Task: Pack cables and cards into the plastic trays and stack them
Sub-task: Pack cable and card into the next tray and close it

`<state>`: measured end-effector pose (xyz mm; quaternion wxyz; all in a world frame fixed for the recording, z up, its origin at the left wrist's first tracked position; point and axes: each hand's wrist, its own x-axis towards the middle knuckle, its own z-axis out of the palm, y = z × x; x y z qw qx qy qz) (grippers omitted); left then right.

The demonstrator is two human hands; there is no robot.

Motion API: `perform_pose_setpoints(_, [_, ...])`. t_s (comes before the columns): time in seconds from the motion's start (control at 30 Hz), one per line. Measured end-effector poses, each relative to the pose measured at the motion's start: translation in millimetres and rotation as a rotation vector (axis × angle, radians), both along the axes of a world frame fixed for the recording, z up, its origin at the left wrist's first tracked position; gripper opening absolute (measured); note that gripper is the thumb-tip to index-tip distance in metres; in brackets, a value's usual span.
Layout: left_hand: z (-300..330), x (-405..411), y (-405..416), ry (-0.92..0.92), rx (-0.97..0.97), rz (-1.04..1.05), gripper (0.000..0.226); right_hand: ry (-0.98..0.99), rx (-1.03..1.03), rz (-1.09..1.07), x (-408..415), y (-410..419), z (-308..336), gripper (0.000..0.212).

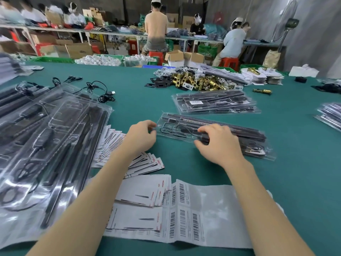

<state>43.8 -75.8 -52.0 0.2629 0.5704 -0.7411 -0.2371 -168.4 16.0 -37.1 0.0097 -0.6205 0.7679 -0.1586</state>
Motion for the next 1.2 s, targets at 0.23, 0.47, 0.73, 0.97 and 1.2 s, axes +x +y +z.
perform_pose_setpoints(0.23, [8,15,-6,-0.098,0.013,0.017,0.013,-0.147,0.041,0.17,-18,2,-2,0.016])
perform_pose_setpoints(0.47, [12,15,-1,-0.029,-0.006,-0.02,0.007,-0.322,-0.066,0.221,-26,12,-13,0.028])
perform_pose_setpoints(0.73, [17,17,1,-0.087,0.089,-0.111,0.008,-0.256,-0.209,0.221,-10,1,-3,0.011])
perform_pose_setpoints(0.97, [18,17,1,-0.103,0.053,-0.165,0.003,-0.284,0.415,0.487,33,10,34,0.014])
perform_pose_setpoints(1.2, [26,5,7,-0.068,-0.069,-0.225,0.008,-0.186,0.787,0.582,29,25,45,0.024])
